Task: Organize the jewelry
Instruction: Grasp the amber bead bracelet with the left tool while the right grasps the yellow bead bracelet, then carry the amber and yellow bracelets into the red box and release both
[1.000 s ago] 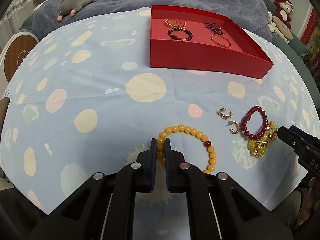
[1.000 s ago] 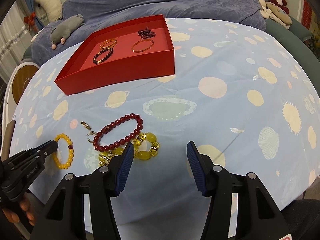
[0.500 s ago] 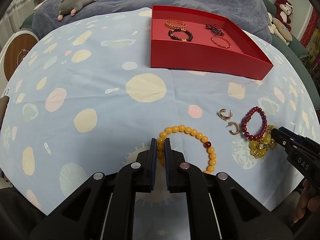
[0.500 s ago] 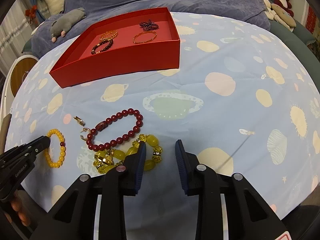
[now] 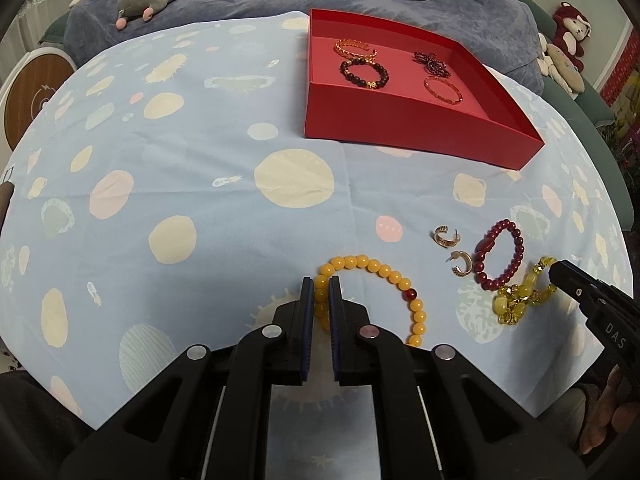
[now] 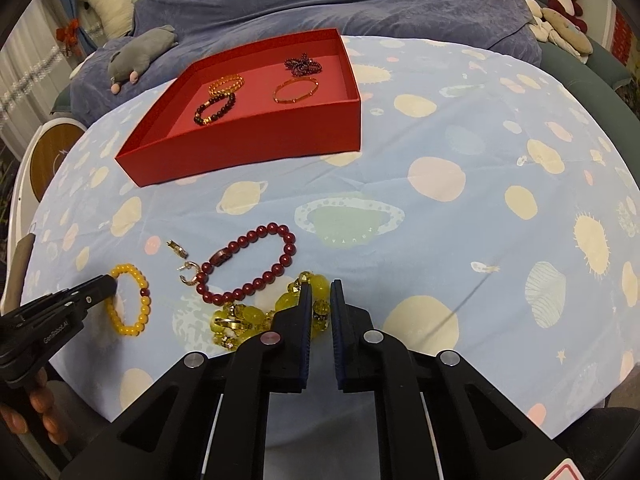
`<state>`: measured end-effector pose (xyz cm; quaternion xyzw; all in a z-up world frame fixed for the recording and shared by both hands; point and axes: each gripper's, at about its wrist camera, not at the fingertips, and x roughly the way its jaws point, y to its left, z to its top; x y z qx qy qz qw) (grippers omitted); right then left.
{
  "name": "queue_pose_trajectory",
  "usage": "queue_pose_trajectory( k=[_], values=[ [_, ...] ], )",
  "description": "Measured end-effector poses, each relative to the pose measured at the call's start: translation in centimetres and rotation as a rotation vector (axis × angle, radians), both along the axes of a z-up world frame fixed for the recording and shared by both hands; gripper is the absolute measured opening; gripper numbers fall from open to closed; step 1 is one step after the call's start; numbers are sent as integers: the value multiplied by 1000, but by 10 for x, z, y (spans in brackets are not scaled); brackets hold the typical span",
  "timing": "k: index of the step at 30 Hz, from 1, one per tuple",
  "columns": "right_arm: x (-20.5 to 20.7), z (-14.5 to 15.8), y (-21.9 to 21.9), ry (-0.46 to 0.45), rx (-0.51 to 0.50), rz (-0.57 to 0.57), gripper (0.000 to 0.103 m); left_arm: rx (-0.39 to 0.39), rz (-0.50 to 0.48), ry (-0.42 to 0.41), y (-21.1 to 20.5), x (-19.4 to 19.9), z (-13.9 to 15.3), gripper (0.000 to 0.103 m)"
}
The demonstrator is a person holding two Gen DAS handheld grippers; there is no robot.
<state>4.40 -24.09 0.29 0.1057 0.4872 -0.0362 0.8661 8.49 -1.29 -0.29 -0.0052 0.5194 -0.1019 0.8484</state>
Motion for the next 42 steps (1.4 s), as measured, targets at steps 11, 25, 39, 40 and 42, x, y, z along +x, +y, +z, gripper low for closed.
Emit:
queue_pose_trajectory(
  k=[11, 25, 39, 40, 42],
  values=[
    [2, 51, 9, -94, 49, 23, 9, -69, -9, -36, 4, -2, 37, 7],
    [22, 114, 8, -203, 51, 74, 9, -128, -104, -110, -16, 15, 103, 7],
    [102, 124, 1, -210, 28, 117, 9, -200, -183, -142, -58, 89, 137, 7],
    [109, 122, 2, -207, 33, 123, 9, -214, -185, -134, -60, 95, 136, 7],
    [122, 118, 6, -204, 43, 130, 9, -233, -178, -117, -63, 108, 130, 7]
  ],
)
